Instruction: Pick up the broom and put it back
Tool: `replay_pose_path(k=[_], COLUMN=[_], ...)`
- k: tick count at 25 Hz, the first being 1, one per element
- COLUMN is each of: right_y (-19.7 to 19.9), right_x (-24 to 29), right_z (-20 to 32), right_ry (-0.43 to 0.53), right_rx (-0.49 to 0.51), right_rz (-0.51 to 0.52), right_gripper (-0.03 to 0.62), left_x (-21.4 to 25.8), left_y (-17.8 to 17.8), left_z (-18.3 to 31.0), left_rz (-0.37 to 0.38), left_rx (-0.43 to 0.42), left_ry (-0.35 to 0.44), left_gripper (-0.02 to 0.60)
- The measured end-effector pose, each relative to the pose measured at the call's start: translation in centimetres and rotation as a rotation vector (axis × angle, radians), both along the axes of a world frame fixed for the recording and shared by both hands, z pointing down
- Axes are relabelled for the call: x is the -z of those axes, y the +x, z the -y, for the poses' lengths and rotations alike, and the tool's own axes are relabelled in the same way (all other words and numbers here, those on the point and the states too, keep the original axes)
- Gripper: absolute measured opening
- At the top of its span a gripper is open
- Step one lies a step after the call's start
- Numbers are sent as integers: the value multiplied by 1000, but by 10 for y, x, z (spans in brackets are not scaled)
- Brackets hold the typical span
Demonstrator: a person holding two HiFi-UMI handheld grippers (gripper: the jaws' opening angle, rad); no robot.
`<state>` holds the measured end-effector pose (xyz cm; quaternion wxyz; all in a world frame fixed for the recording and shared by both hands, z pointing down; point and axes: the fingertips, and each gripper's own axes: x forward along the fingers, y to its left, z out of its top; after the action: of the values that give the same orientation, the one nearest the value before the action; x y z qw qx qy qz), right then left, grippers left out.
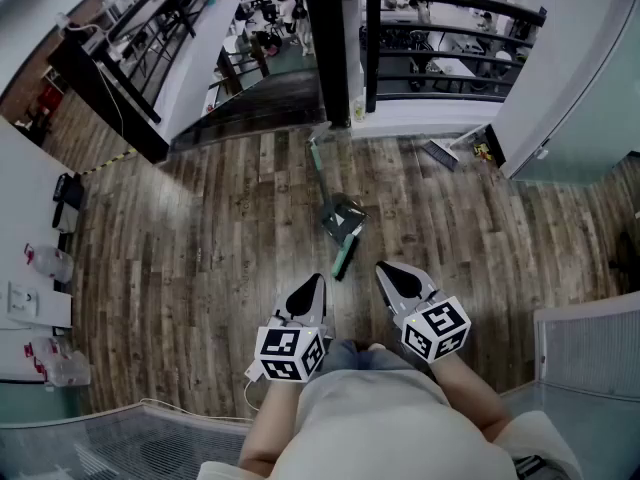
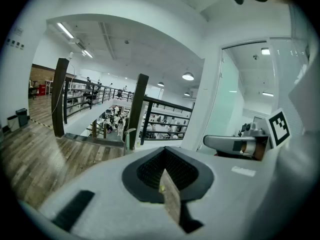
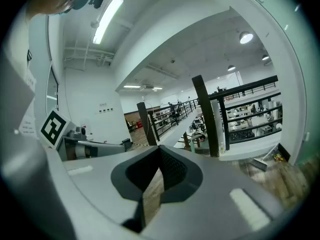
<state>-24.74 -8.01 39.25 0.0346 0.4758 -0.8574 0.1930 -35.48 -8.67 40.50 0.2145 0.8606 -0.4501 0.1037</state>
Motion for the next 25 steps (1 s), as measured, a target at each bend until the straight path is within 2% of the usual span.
replay_pose_path(k=[8, 20, 25], right_y=[18, 26, 27], right_x=[11, 10, 14], right_z=[-48, -88, -94], right_ry=[62, 62, 74], right_rx=[-8, -8, -10], right_rz=[-19, -10, 35], right_gripper=[6, 6, 6], left_x=[3, 3, 2], left_y=[39, 55, 58], left_z=[-46, -88, -96], left_rz=[-43, -48, -51], left_rx=[-22, -48, -59], left_ry=[7, 16, 13], left_gripper=[6, 5, 5])
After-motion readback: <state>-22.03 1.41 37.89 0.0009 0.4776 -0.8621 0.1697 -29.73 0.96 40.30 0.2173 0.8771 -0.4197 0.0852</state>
